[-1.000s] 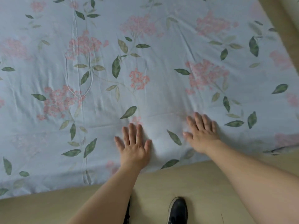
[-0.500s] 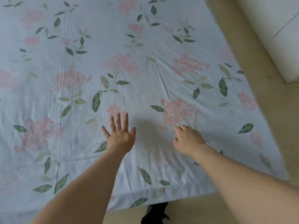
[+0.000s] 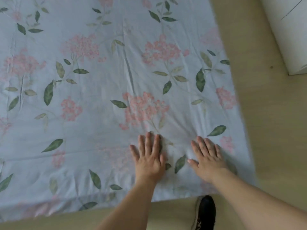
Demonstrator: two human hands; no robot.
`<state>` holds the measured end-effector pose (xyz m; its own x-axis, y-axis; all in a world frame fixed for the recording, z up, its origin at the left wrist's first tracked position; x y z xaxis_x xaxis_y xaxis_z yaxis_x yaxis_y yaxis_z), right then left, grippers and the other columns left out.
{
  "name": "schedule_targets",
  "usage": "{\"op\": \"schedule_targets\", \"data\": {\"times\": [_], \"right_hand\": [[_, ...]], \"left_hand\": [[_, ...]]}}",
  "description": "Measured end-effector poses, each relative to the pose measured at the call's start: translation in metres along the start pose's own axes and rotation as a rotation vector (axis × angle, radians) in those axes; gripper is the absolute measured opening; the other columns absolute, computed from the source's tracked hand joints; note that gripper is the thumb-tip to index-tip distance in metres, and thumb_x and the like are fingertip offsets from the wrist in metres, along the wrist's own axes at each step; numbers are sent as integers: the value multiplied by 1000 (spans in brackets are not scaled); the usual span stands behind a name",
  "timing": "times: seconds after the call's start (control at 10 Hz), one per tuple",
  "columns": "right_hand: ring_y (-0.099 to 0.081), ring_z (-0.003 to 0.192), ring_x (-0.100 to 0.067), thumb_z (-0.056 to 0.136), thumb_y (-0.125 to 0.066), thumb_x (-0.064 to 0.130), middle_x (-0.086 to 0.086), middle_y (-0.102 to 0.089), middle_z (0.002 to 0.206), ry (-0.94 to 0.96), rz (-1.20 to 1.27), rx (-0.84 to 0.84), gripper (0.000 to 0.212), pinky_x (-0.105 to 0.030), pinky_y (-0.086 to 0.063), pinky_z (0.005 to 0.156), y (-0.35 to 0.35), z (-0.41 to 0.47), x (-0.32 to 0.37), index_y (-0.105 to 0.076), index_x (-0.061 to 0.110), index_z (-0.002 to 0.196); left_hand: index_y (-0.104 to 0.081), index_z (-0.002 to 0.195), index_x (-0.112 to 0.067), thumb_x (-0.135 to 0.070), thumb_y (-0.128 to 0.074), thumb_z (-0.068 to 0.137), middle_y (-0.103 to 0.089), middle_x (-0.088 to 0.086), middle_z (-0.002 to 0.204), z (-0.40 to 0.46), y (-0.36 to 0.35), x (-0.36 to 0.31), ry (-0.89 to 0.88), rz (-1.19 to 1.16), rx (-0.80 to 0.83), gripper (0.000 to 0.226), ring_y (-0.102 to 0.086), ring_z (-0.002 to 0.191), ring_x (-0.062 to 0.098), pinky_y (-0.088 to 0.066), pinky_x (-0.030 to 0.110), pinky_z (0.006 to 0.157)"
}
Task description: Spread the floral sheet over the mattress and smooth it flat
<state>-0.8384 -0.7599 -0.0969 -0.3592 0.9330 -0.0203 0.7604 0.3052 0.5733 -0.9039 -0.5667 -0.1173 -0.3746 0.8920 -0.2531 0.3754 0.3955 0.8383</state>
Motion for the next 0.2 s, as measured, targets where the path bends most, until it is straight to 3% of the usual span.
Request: {"op": "schedule_targets", "data": {"times": [0.1,0.2], "right_hand": [[20,146,-24,99,-26,48,2,29,156,7,43,139,70,-44,7,119,-4,-32,-33,14,24,152],[1,148,-27,100,-30,42,-4,9,161,44,59,196,65,-44,-3,120,32,-76,-62,-6,17,154]], "left_hand": [[-26,151,-26,-48,-35,91,-19,3,159,-44,-12,-64,-104,86,233,65,-15,146,32,-7,57,112],[-9,153,-26,-45,-23,99,-5,-2,161,-67,20,-106,-73,66,360,60,-4,147,26,-6,50,117]]}}
Point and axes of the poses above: each hand's wrist, its own z-axis towards the middle knuckle, its own y-axis out of the back of the hand, x = y × z, the point moved 5 cm from there along z, towards the middle knuckle
